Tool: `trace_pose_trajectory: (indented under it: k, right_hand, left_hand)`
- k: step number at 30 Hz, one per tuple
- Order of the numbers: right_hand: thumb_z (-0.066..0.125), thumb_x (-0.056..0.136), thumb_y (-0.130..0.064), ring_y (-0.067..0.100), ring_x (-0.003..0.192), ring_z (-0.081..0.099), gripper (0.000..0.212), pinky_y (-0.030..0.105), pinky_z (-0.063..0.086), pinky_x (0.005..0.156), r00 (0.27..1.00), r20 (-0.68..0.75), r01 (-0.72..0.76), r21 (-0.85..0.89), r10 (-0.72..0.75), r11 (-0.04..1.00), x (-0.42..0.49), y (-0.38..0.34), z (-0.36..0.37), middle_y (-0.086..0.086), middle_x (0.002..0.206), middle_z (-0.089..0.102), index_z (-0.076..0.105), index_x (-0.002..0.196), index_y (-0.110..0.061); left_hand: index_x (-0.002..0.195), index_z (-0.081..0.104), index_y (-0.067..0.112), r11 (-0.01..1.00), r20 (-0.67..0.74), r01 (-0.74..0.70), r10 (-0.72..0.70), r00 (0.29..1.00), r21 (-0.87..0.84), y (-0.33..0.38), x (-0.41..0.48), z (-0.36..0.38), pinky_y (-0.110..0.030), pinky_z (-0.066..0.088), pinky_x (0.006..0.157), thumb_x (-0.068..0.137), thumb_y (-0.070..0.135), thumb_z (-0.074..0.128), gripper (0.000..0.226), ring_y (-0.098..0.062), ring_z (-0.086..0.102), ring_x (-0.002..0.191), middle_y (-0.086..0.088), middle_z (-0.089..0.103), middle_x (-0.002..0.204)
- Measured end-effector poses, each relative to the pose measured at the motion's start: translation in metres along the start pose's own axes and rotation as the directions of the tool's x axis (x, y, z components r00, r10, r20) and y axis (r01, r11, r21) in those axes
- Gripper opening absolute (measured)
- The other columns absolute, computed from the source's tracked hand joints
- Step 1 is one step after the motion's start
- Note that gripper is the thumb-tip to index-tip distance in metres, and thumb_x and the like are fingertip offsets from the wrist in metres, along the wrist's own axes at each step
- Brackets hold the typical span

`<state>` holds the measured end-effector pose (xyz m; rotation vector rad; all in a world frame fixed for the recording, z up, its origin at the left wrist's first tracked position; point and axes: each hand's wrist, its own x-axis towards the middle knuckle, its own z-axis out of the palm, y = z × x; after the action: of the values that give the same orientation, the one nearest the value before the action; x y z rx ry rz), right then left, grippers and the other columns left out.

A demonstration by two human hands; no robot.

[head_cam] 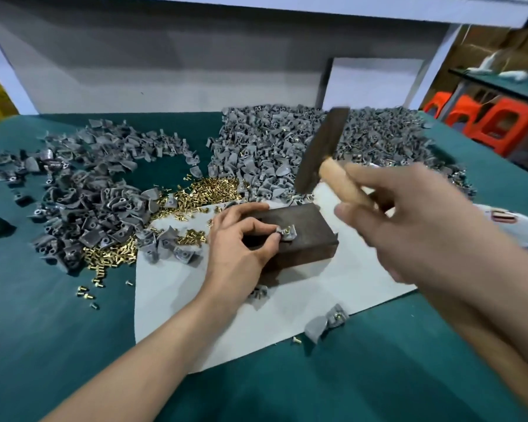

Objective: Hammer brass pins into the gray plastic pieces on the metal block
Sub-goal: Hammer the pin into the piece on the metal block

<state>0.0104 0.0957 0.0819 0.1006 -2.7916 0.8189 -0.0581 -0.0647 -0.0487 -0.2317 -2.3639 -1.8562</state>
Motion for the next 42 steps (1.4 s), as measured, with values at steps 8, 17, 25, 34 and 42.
trace_pose_trajectory:
  k: [8, 17, 25, 34, 42]
  right_hand:
    - [0.058, 0.089, -0.021, 0.010, 0.040, 0.045, 0.013, 0.019, 0.033, 0.036, 1.000, 0.027, -0.014, -0.035, 0.015, 0.999, -0.005, 0.000, 0.017, -0.002, 0.049, 0.046, 0.061, 0.101, -0.017]
    - [0.057, 0.089, -0.020, 0.007, 0.037, 0.045, 0.004, 0.016, 0.031, 0.033, 0.999, 0.043, 0.009, -0.019, -0.008, 1.000, -0.002, -0.004, 0.013, -0.003, 0.046, 0.045, 0.060, 0.088, -0.017]
    - [0.055, 0.090, -0.021, 0.009, 0.042, 0.047, 0.005, 0.018, 0.032, 0.036, 0.997, 0.072, 0.005, -0.061, -0.001, 0.998, -0.004, 0.002, 0.024, -0.001, 0.049, 0.047, 0.057, 0.087, -0.017]
    - [0.057, 0.089, -0.020, 0.010, 0.043, 0.046, 0.007, 0.017, 0.031, 0.036, 0.999, 0.001, 0.033, -0.057, -0.033, 0.998, -0.002, 0.011, 0.024, -0.004, 0.048, 0.040, 0.055, 0.083, -0.016]
    - [0.053, 0.088, -0.012, 0.012, 0.026, 0.028, 0.010, 0.014, 0.024, 0.032, 0.929, 0.248, -0.349, 0.830, 0.273, 0.435, 0.009, 0.056, 0.034, 0.007, 0.055, 0.038, 0.058, 0.095, -0.006]
  left_hand:
    - [0.069, 0.073, 0.027, 0.998, 0.005, -0.044, 0.044, 0.999, -0.035, -0.004, 0.002, 0.001, -0.039, 0.038, 0.105, 0.077, 0.015, 0.078, 0.015, -0.002, 0.044, 0.117, 0.031, 0.055, 0.109]
    - [0.069, 0.074, 0.025, 0.997, 0.019, -0.048, 0.049, 0.999, -0.058, -0.002, 0.002, 0.001, -0.041, 0.037, 0.105, 0.078, 0.015, 0.078, 0.014, -0.005, 0.044, 0.117, 0.032, 0.055, 0.106]
    - [0.068, 0.074, 0.028, 0.997, 0.003, -0.072, 0.073, 0.997, -0.024, -0.004, 0.003, 0.001, -0.042, 0.037, 0.105, 0.077, 0.015, 0.079, 0.016, -0.007, 0.045, 0.117, 0.031, 0.055, 0.108]
    - [0.065, 0.070, 0.033, 0.997, -0.003, -0.073, 0.073, 0.997, -0.008, -0.006, 0.004, 0.001, -0.045, 0.035, 0.105, 0.077, 0.017, 0.078, 0.021, -0.008, 0.045, 0.117, 0.032, 0.056, 0.106]
    - [0.074, 0.068, 0.026, 0.993, -0.017, -0.111, 0.111, 0.994, -0.037, -0.002, -0.001, 0.003, -0.049, 0.033, 0.105, 0.078, 0.017, 0.075, 0.012, -0.006, 0.047, 0.117, 0.021, 0.068, 0.099]
